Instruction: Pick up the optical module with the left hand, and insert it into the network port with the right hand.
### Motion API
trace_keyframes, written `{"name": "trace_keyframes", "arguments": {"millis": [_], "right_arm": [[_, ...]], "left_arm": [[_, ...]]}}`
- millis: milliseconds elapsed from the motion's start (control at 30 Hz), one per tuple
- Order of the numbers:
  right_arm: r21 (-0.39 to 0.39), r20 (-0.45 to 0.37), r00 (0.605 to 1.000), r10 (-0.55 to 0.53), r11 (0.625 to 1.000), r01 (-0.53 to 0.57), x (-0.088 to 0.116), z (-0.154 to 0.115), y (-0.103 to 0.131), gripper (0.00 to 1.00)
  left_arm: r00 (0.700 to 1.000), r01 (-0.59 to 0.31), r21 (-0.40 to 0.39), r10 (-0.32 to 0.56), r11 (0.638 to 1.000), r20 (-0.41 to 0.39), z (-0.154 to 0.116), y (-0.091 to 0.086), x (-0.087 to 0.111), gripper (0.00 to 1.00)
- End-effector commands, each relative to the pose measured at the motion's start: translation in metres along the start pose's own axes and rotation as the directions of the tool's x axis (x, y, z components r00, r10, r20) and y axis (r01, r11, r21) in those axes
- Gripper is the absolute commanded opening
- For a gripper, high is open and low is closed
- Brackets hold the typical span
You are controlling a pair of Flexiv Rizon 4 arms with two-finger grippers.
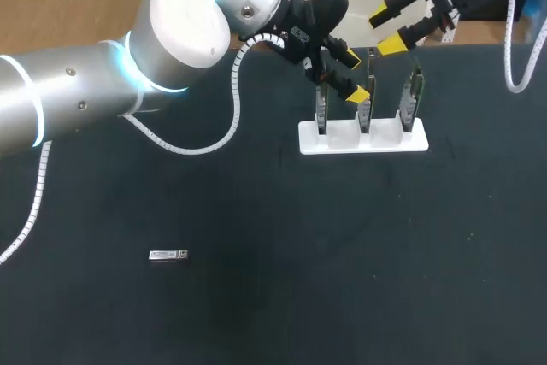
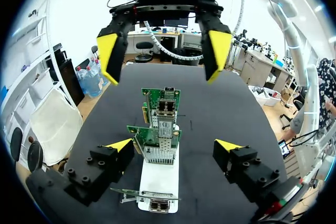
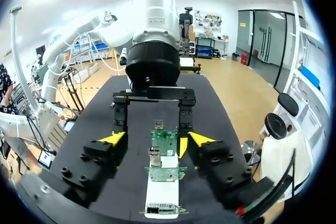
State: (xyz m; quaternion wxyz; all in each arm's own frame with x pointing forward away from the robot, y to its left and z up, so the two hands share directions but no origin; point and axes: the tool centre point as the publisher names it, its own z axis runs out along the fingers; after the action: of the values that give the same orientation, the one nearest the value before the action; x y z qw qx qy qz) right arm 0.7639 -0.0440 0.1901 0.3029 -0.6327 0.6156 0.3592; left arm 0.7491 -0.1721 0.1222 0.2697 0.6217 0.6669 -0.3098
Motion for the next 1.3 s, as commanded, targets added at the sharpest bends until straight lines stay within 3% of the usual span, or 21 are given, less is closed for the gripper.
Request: {"name": "trace_keyframes", "arguments": {"millis": [33, 1300], "right_arm": [[-0.006, -0.004, 1.0, -0.005, 1.0, 0.005, -0.002, 0.003, -0.002, 0.0], [-0.038, -0.072, 0.996, 0.046, 0.998, -0.049, 0.022, 0.023, -0.004, 0.0]], "left_arm": [[1.0, 0.001, 0.0, -0.001, 1.0, -0.004, 0.0, 0.001, -0.001, 1.0], [1.0, 0.001, 0.0, -0.001, 1.0, -0.004, 0.0, 0.001, -0.001, 1.0]]}}
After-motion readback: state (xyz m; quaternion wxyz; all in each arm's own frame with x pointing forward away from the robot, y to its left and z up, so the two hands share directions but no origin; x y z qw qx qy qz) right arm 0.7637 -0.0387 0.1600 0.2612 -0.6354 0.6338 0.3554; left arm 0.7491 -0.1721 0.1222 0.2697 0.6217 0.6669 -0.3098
